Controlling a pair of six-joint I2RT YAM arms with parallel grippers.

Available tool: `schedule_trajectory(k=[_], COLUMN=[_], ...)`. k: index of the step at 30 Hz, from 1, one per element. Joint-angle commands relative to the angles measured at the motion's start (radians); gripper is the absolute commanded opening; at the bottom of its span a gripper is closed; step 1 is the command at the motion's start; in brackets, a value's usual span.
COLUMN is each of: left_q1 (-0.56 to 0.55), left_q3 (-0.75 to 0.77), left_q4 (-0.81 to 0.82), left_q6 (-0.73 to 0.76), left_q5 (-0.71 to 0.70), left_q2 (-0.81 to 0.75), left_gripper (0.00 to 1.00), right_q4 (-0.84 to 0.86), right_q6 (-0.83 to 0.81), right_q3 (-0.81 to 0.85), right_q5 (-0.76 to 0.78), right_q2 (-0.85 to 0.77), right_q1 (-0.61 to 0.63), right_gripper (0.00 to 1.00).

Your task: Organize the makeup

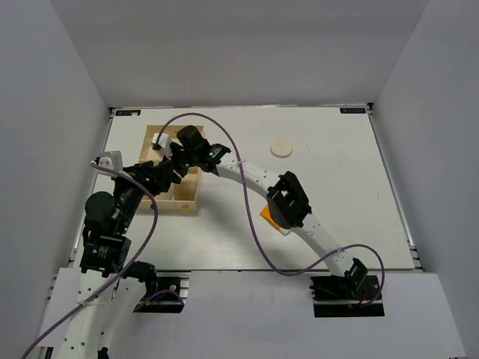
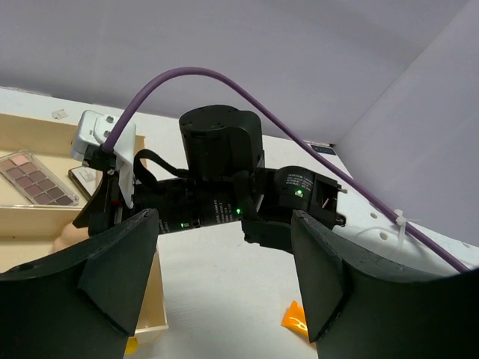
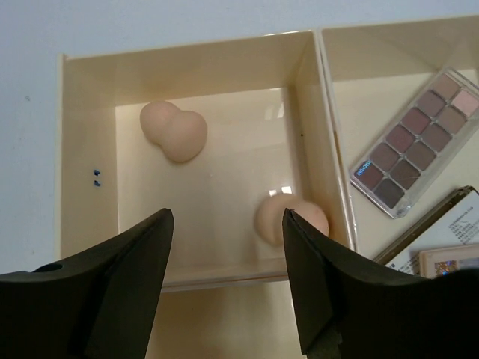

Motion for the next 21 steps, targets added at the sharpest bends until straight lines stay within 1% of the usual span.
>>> schedule_trajectory(k=[1,2,4,6,7,9,10,12,13,15,16,17,18,19,21], left_q1=[0.006,0.006,0.006,0.006,0.006,0.006,0.006,0.006,0.006,0.006,0.006,0.006,0.006,0.006,0.006], left_q3=[-0.001,-0.001,0.0,0.0,0.0,0.0,0.0,-0.001,-0.001,-0.003,-0.003,-0.003,-0.003,-0.003,-0.004], left_q4=[-0.003,-0.005,-0.009,-0.011,-0.012,-0.011,-0.009,-0.006,-0.005,-0.005,-0.005,-0.003,-0.003,-0.002,0.0], left_q6=[0.015,0.013,0.018,0.016,0.016,0.018,0.019,0.018,0.019,0.019,0.018,0.018,0.018,0.018,0.016], left_q5=[0.002,0.0,-0.01,-0.015,-0.015,-0.012,-0.006,0.003,0.012,0.025,0.031,0.034,0.037,0.043,0.051], left_q2=[-0.002,-0.003,-0.003,-0.005,-0.006,-0.009,-0.011,-0.009,-0.006,0.0,0.0,0.001,0.002,0.003,0.003], left_gripper=[0.81,0.81,0.81,0.81,0.81,0.81,0.81,0.82,0.82,0.82,0.81,0.81,0.82,0.81,0.81], right_q4=[0.02,0.006,-0.028,-0.013,-0.008,0.0,0.0,0.004,0.006,0.014,0.018,0.017,0.012,-0.002,-0.023], right_q6=[-0.033,-0.048,-0.08,-0.1,-0.103,-0.096,-0.089,-0.073,-0.053,-0.022,0.012,0.029,0.047,0.078,0.098], right_q3=[0.073,0.097,0.158,0.145,0.095,0.027,-0.052,-0.132,-0.212,-0.286,-0.345,-0.367,-0.383,-0.403,-0.407], right_q5=[0.036,0.052,0.149,0.235,0.259,0.319,0.33,0.361,0.364,0.358,0.347,0.323,0.315,0.286,0.276], right_q2=[-0.053,-0.054,-0.07,-0.1,-0.14,-0.185,-0.23,-0.275,-0.316,-0.355,-0.384,-0.393,-0.401,-0.403,-0.387], right_q1=[-0.002,-0.004,-0.017,-0.036,-0.074,-0.103,-0.15,-0.195,-0.265,-0.316,-0.405,-0.431,-0.517,-0.537,-0.595], right_gripper=[0.66,0.66,0.65,0.66,0.66,0.65,0.64,0.61,0.59,0.55,0.48,0.44,0.4,0.35,0.34])
